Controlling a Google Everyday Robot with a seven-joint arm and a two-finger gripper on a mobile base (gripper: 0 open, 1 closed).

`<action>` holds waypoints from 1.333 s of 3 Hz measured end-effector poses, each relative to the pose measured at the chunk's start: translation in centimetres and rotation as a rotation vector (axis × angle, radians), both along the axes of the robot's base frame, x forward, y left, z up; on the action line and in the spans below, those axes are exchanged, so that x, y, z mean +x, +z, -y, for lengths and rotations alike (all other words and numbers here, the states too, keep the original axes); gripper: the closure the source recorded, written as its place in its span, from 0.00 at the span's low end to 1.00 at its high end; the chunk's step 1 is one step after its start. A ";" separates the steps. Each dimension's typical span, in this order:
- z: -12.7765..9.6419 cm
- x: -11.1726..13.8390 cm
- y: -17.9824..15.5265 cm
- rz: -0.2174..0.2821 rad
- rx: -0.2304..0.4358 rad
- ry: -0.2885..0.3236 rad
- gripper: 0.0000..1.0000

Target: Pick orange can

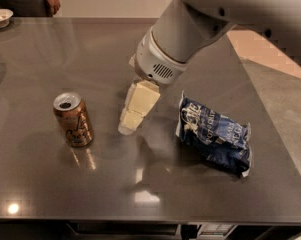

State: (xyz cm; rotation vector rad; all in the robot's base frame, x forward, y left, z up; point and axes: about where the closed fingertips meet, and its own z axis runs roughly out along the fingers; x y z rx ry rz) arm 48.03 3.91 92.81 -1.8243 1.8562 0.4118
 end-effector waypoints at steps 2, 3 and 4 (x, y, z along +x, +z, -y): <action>-3.8 1.6 -1.9 -0.049 0.040 -0.043 0.00; -6.3 1.4 -2.1 -0.042 0.068 -0.029 0.00; -8.8 0.6 -2.2 -0.034 0.095 0.014 0.00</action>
Offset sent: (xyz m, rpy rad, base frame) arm 0.0269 0.0587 -0.0327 0.0706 0.0819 -0.0769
